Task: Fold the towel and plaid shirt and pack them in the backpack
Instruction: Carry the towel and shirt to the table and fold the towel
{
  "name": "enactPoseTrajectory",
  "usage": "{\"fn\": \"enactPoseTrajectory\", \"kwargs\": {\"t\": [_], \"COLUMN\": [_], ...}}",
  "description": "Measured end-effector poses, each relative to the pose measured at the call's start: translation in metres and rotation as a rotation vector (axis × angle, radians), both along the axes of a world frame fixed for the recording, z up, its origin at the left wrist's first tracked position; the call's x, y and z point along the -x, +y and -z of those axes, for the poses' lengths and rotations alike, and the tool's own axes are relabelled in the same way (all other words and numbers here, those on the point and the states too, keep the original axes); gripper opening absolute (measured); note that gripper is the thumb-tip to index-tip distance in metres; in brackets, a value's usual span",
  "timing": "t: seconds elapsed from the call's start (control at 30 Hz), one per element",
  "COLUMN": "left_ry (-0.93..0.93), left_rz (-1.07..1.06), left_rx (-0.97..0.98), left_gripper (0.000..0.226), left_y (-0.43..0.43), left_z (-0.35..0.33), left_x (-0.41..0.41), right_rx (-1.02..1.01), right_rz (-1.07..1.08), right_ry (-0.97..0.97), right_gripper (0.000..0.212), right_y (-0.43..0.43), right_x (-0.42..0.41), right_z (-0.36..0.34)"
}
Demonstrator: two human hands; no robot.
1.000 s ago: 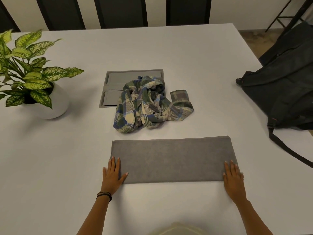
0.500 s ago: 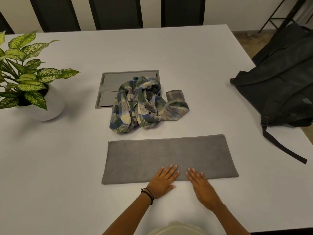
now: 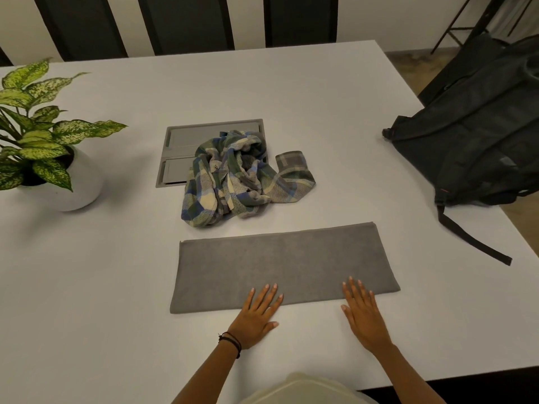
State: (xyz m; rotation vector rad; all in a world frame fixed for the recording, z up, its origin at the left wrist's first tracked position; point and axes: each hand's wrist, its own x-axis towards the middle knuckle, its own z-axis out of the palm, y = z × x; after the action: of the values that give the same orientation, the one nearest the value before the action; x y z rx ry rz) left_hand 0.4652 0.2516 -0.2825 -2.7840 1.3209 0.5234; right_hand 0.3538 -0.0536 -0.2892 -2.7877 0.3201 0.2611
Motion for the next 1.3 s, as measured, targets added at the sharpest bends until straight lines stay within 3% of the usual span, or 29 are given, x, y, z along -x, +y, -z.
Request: {"fn": "enactPoseTrajectory", "kwargs": {"t": [0.2, 0.33, 0.47, 0.77, 0.93, 1.2, 1.3], "left_ry": [-0.019, -0.025, -0.023, 0.142, 0.175, 0.191, 0.260], "left_rz": [-0.058, -0.072, -0.084, 0.014, -0.028, 0.068, 0.205], "left_rx": [-0.025, -0.049, -0.047, -0.033, 0.019, -0.024, -0.012], "left_gripper": [0.059, 0.060, 0.059, 0.055, 0.059, 0.061, 0.077], "left_y": [0.017, 0.021, 0.015, -0.016, -0.027, -0.033, -0.051], "left_z": [-0.003, -0.007, -0.015, -0.033, -0.030, -0.034, -0.034], "left_x": [-0.002, -0.003, -0.006, -0.008, -0.008, -0.012, -0.010], "right_rx": [-0.019, -0.114, -0.254, -0.832, -1.089, -0.957, -0.910], "right_rz": [0.299, 0.614, 0.902, 1.484, 1.552, 1.604, 1.647], "right_ry": [-0.106, -0.255, -0.352, -0.378, -0.446, -0.468, -0.565], "right_gripper": [0.069, 0.053, 0.053, 0.053, 0.032, 0.025, 0.027], "right_y": [-0.024, -0.032, -0.037, -0.044, -0.050, -0.055, -0.059], "right_x": [0.010, 0.002, -0.009, -0.038, -0.042, -0.048, -0.048], "right_z": [0.003, -0.009, -0.029, -0.041, -0.049, -0.057, -0.067]}}
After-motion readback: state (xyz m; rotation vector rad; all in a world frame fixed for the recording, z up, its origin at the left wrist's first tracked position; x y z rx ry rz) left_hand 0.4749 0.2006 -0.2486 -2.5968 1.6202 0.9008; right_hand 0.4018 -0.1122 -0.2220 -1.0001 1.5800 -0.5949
